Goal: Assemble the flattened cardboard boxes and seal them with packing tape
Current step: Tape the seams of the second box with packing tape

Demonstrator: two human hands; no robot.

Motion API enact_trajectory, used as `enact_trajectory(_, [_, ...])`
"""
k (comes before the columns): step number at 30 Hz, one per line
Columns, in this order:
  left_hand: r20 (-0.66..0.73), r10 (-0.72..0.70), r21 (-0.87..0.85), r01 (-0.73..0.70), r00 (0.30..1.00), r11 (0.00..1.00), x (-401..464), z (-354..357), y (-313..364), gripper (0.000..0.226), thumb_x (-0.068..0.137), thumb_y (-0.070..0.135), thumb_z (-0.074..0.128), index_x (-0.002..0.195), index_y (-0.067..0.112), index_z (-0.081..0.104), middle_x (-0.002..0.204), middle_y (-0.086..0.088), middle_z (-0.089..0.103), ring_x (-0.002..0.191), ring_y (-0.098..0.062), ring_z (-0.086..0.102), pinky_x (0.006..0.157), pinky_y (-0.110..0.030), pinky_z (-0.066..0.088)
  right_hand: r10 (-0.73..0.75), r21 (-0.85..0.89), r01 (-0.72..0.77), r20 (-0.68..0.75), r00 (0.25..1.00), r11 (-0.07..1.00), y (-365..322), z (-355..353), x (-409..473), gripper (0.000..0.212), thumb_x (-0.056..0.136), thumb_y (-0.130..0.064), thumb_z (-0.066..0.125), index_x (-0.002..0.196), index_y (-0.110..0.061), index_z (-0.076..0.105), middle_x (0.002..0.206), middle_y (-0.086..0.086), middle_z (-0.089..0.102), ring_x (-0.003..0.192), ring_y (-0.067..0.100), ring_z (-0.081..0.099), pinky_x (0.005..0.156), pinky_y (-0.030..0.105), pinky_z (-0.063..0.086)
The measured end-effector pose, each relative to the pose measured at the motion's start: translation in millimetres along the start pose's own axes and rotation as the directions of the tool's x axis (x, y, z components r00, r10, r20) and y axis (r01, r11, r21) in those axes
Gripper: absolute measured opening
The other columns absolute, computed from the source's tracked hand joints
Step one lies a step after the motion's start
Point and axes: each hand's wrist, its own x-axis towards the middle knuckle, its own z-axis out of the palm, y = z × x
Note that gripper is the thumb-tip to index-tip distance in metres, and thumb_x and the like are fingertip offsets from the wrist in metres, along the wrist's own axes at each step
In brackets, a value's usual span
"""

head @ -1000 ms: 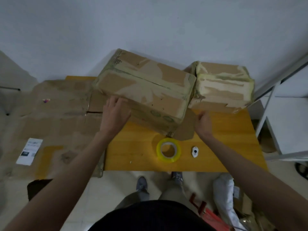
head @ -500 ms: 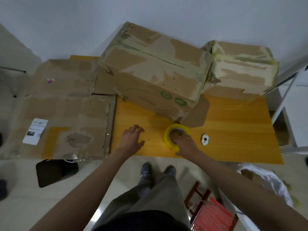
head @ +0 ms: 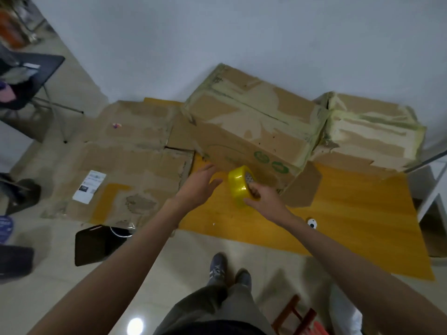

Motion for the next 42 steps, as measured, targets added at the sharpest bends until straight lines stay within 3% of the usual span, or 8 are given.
enact_trajectory(5, [-0.095,0.089,-0.047,-0.093,0.992,0.995,5.4,-63.4,7.3,0.04,0.1,0.026,0.048,0.133,0.006,0.06,0.124,-0.016,0.059,0.116,-0.028,0.056,0.095,-0.022,0.035,-0.13,0.075,0.136,-0.084,0.988,0.988,-67.0,-22.0,19.3,0.036,0.083,-0.046,0.064,0.093,-0.011,0.062,0.088,0.007,0.064,0.081,0.023,0.059,0.071,0.041,0.046])
enact_trajectory(12, [-0.304,0.164,-0.071,-0.193,0.938,0.979,1.0,-130.8,15.0,0.021,0.091,0.027,0.066,0.102,0.012,0.075,0.097,-0.002,0.066,0.089,-0.011,0.06,0.077,-0.018,0.042,-0.252,0.071,0.267,-0.173,0.952,0.961,-122.6,-41.4,38.6,0.036,0.085,-0.02,0.074,0.075,-0.017,0.04,0.066,-0.011,0.037,0.062,0.006,0.037,0.059,0.028,0.028])
enact_trajectory(20, [-0.351,0.032,-0.175,-0.099,0.936,0.98,31.5,-165.4,18.5,0.003,0.082,0.011,0.077,0.081,0.012,0.074,0.084,-0.004,0.073,0.079,-0.014,0.065,0.065,-0.016,0.043,-0.153,0.276,0.195,-0.168,0.974,0.941,-157.0,-40.8,52.3,0.015,0.096,-0.019,0.063,0.089,-0.01,0.053,0.078,-0.006,0.059,0.073,0.01,0.057,0.064,0.025,0.041])
enact_trajectory(25, [-0.305,0.093,-0.101,-0.129,0.948,0.986,60.8,-178.4,3.5,0.01,0.083,-0.001,0.066,0.078,0.008,0.064,0.087,-0.008,0.06,0.082,-0.024,0.058,0.069,-0.026,0.038,0.037,0.5,0.008,-0.08,0.996,0.866,-178.6,-29.9,55.1,0.028,0.1,-0.03,0.058,0.116,-0.008,0.052,0.106,0.006,0.068,0.092,0.018,0.068,0.076,0.038,0.055])
enact_trajectory(31, [-0.043,0.035,-0.082,-0.038,0.998,0.996,110.9,-183.1,-46.9,0.015,0.086,0.007,0.061,0.075,0.015,0.053,0.077,0.003,0.053,0.106,-0.03,0.051,0.082,-0.026,0.034,0.297,0.684,-0.133,-0.128,0.946,0.717,-197.9,-7.9,80.4,0.03,0.1,-0.034,0.057,0.109,-0.005,0.057,0.078,-0.001,0.069,0.063,0.004,0.067,0.055,0.021,0.051])
enact_trajectory(36, [0.124,-0.026,-0.258,0.058,0.992,0.964,129.6,-180.8,-64.2,0.013,0.097,0.006,0.055,0.085,0.009,0.05,0.091,-0.01,0.054,0.089,-0.02,0.049,0.073,-0.03,0.033,0.393,0.732,-0.204,-0.095,0.915,0.65,-204.2,6.5,100.0,0.035,0.097,-0.032,0.063,0.115,-0.004,0.056,0.089,0.009,0.074,0.079,0.021,0.072,0.072,0.038,0.058])
enact_trajectory(39, [0.152,-0.016,-0.272,0.057,0.988,0.961,128.2,-181.9,-65.8,0.005,0.097,0.009,0.055,0.092,0.008,0.055,0.099,-0.01,0.056,0.093,-0.021,0.05,0.079,-0.032,0.036,0.448,0.723,-0.22,-0.137,0.884,0.655,-204.2,7.6,97.6,0.025,0.097,-0.024,0.062,0.111,-0.004,0.057,0.079,-0.001,0.066,0.06,0.001,0.064,0.053,0.018,0.049])
enact_trajectory(42, [0.188,-0.013,-0.271,0.064,0.982,0.961,117.6,-177.2,-61.8,0.007,0.098,0.012,0.053,0.091,0.012,0.053,0.1,-0.005,0.056,0.095,-0.019,0.048,0.077,-0.029,0.035,0.496,0.695,-0.247,-0.179,0.85,0.675,-199.1,13.6,93.8,0.026,0.095,-0.032,0.063,0.108,-0.01,0.06,0.088,-0.001,0.062,0.074,0.008,0.059,0.063,0.023,0.045])
